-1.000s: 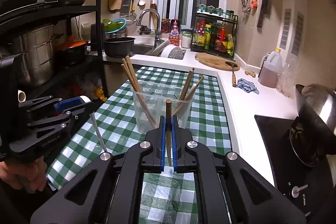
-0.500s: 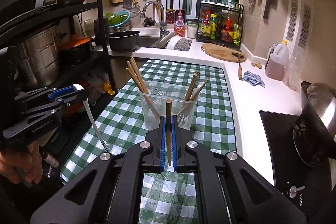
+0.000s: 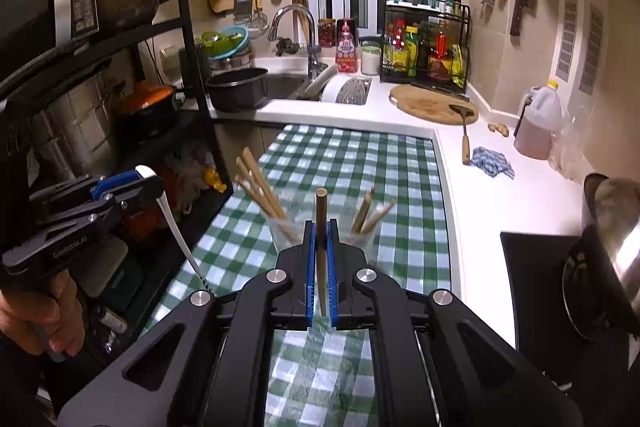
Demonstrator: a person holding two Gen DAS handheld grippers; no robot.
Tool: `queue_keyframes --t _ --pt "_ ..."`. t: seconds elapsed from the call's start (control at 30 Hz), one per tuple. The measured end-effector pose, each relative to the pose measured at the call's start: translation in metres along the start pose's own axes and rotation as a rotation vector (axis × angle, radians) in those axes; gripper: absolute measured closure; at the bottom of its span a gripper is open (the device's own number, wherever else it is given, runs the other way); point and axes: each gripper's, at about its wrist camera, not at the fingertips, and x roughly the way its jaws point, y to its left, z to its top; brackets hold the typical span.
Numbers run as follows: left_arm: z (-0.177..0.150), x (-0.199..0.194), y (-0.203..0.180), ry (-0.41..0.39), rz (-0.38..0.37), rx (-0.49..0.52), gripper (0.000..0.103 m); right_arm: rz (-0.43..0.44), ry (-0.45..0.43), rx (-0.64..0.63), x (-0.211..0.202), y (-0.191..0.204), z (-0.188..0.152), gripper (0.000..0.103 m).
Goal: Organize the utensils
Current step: 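Lower the spoon and chopstick into the container with both tools, then open both tools to release the spoon and chopstick in the container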
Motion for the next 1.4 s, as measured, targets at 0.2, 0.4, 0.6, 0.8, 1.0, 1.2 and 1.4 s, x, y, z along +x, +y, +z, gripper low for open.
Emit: queue_keyframes --t 0.2,0.4,0.6,0.8,1.0,1.2,1.4 --pt "0.040 0.001 0.004 -0.067 -0.043 -0.022 0.081 0.003 -0.081 -0.002 -0.012 -0.007 0.045 0.097" --pt "0.075 0.020 0.001 -0.147 -0.072 -0.034 0.081 0.017 -0.151 0.017 -0.007 -0.014 0.079 0.097" --pt "0.079 0.075 -0.001 -0.127 -0.054 -0.021 0.081 0.009 -0.119 0.020 0.032 -0.020 0.081 0.097" --pt "0.058 0.124 -0.003 -0.043 -0.025 0.028 0.081 0.016 -0.062 0.027 0.072 -0.026 0.064 0.097" --pt "0.037 0.154 0.001 0.031 -0.012 0.032 0.081 0.010 -0.021 0.027 0.099 -0.028 0.051 0.097" --pt "0.029 0.160 0.005 0.053 -0.011 0.028 0.081 -0.006 -0.007 0.023 0.112 -0.028 0.045 0.096" --pt "0.033 0.150 0.003 0.032 -0.011 0.025 0.080 -0.033 -0.006 0.024 0.113 -0.028 0.045 0.085"
